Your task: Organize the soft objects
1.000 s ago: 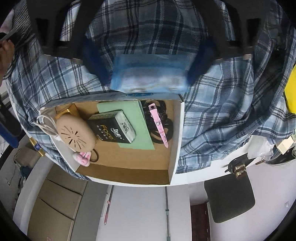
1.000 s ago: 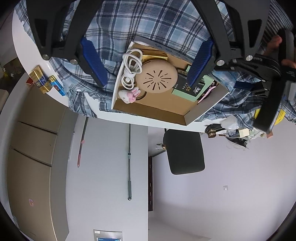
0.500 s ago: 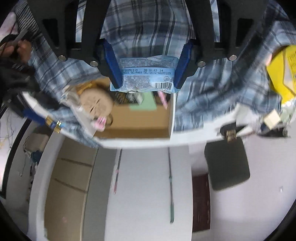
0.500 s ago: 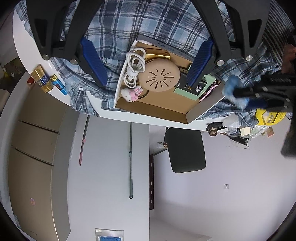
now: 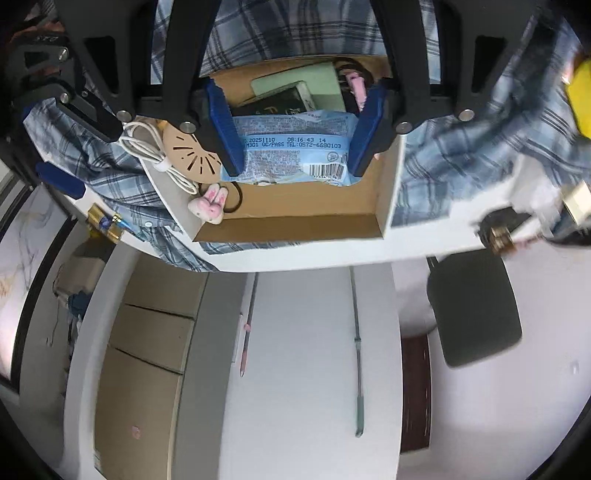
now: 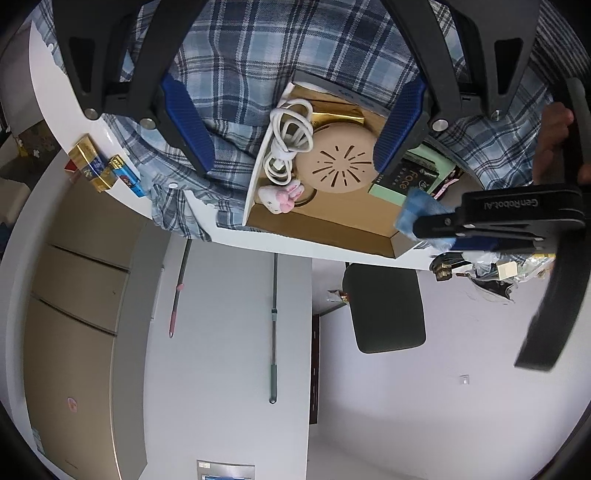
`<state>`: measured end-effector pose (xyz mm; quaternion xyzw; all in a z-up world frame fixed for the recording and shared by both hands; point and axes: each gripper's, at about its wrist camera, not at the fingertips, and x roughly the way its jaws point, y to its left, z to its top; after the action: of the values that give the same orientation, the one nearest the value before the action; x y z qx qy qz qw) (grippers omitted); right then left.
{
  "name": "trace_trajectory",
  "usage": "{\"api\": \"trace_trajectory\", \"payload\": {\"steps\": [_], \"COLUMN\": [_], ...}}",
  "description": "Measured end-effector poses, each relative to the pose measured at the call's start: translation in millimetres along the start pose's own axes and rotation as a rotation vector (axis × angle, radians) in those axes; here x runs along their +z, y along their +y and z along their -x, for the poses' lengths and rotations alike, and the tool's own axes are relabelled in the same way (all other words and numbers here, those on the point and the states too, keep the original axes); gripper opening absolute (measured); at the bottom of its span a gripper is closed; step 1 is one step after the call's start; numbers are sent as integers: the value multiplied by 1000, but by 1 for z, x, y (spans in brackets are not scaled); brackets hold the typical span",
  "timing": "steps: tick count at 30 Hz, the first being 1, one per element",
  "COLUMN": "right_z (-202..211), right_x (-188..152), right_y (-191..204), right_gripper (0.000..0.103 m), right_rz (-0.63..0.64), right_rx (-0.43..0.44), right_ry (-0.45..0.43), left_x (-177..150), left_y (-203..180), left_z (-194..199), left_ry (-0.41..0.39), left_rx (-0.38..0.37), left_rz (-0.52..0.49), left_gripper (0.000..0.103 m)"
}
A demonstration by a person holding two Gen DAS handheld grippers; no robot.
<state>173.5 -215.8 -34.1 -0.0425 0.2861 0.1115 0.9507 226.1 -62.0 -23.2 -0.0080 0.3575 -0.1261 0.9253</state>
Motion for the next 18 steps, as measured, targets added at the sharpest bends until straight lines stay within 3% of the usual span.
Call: {"api": "trace_trajectory", "payload": {"steps": [1,2,3,4,6,12,14,18], "right_z": [0,0,0,0,0,10,20,47], "right_x": [0,0,0,1,1,5,9,17], "right_y": [-1,-1,-1,-2,-4,-10,-10,-6], "right_gripper": [87,87,87,87,87,87,87,87], "right_rz": [-1,-3,-5,-9,-18,-43,-35,-13], "right_rx": [1,2,3,5,6,-8,-6,-36], "right_ry": [1,1,1,1,-2,-45,-95,-215], "left_x": [-1,-3,-5,-6,-7,-2,-3,-11], "left_y": [0,-2,-3,-4,-4,-1,-6,-15], "left_z": [-1,0,2,5,15,49,64,104], "left_ry": [-11,-28,-59,-85,-148,-290,-321,-449], "left_rx": [11,23,42,53,65,48,31,89], "left_rz": [-13,-29,-49,-58,-56,-31,-77,-115], "left_gripper": [64,73,88,96,101,103,103,103]}}
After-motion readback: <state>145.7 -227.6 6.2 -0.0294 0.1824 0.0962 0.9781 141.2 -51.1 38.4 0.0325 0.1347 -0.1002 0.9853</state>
